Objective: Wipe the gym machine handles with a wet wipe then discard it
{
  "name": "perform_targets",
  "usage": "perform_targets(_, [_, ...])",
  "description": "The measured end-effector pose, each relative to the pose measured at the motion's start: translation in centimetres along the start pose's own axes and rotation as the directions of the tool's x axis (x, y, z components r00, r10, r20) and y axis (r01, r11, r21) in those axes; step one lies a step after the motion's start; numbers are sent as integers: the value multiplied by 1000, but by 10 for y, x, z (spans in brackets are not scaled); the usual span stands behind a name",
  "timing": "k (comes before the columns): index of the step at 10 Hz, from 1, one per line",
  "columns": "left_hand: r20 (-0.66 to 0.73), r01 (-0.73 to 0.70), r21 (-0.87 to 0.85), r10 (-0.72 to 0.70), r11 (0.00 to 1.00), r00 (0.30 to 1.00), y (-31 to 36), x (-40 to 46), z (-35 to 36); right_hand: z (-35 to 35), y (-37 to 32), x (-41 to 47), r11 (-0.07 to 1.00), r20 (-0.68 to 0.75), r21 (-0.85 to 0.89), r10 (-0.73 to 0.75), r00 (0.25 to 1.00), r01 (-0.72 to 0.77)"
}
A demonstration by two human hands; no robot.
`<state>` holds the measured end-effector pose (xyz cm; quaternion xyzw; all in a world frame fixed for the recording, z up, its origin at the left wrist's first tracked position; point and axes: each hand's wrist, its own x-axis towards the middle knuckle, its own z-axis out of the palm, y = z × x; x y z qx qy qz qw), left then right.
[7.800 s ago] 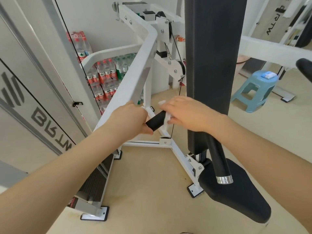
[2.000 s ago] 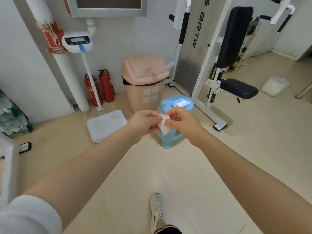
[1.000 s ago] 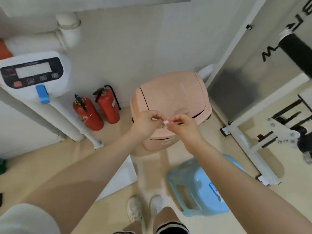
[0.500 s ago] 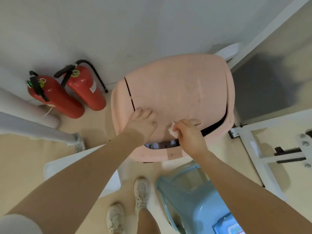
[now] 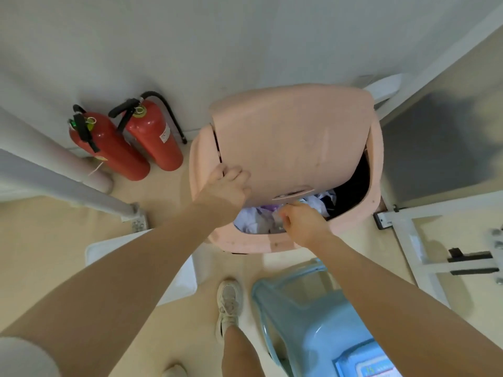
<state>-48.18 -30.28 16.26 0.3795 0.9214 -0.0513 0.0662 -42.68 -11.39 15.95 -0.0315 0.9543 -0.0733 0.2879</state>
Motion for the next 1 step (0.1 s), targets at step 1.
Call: perform_targets(1, [-70, 85, 8, -84, 996, 994, 0, -24, -21, -16, -3, -22, 999, -72, 17, 52, 996, -50])
